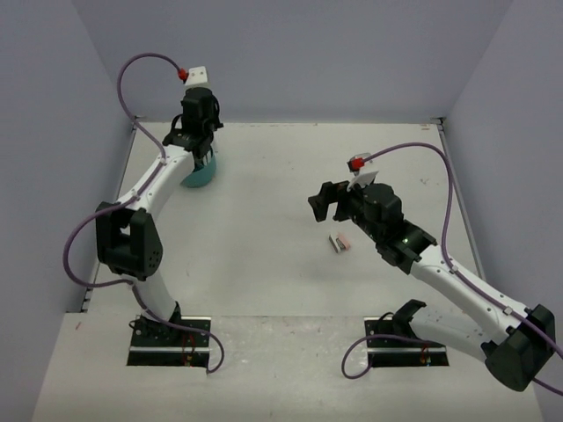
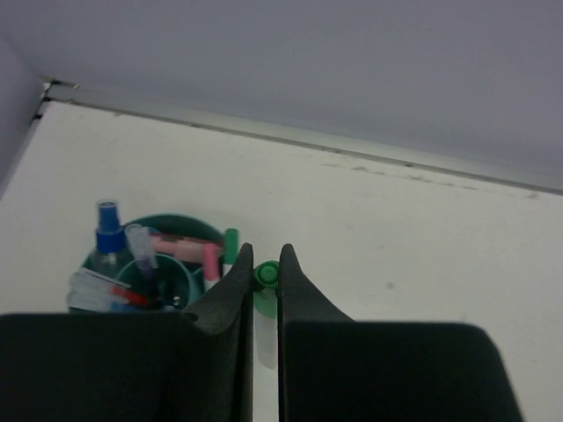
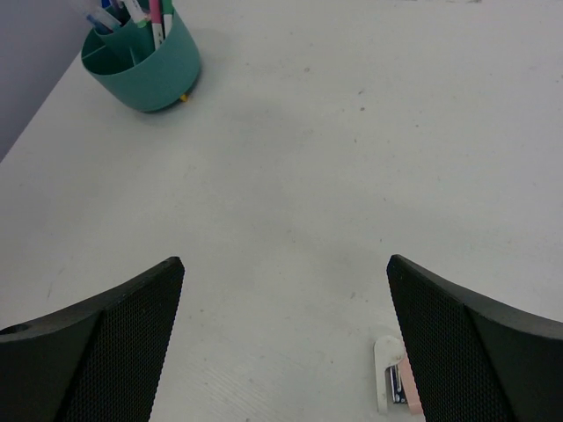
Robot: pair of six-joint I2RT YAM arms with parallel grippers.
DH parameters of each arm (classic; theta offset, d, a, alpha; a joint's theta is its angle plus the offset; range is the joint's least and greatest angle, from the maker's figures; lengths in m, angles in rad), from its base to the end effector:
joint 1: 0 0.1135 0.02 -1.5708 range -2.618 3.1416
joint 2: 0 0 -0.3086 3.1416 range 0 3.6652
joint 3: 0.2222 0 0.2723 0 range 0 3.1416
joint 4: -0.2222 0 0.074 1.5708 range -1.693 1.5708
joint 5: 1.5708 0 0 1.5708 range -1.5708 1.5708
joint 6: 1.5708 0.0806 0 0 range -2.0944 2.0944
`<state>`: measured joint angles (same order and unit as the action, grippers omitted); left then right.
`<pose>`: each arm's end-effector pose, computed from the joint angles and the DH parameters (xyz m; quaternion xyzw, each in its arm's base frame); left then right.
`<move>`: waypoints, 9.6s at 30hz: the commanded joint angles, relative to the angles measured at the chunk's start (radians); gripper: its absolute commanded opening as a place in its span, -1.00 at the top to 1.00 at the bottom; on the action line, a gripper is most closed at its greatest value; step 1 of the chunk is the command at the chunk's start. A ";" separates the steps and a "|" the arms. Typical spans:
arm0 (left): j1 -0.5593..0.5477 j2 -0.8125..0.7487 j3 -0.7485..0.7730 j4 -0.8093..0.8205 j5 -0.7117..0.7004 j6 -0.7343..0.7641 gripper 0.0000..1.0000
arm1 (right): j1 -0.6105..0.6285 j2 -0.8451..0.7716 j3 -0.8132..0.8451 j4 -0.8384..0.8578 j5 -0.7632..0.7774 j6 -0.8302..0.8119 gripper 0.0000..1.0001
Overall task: Sort the stationery into containers
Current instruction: Place the pen in the storage box, then pick up the stapler from the center of the board, then place the stapler in the storage box, then reset both arms
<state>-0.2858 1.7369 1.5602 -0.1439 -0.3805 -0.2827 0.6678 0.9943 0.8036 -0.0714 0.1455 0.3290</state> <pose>0.4731 -0.1078 0.3833 -0.1094 0.7964 -0.0140 0.5946 0.2212 0.1595 0.3410 -0.0898 0.7875 0.2395 0.5608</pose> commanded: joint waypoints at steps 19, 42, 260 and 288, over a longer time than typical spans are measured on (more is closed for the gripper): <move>0.077 0.171 -0.015 0.230 -0.049 0.193 1.00 | -0.011 0.091 0.049 -0.035 -0.029 -0.001 -0.98; 0.049 -0.286 -0.056 -0.146 0.267 -0.141 -1.00 | -0.057 0.410 0.271 -0.694 0.057 0.057 -0.35; 0.333 -1.216 -0.876 -0.244 0.095 0.048 -1.00 | 0.004 -0.314 0.234 -0.468 0.411 -0.013 -0.97; 0.124 -1.234 -0.910 -0.261 -0.081 0.002 -1.00 | 0.003 -0.446 0.045 -0.445 0.525 0.113 -0.98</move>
<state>-0.1448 0.4987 0.6537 -0.4095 -0.4317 -0.2703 0.6727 0.5533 0.8574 -0.5301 0.5936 0.3954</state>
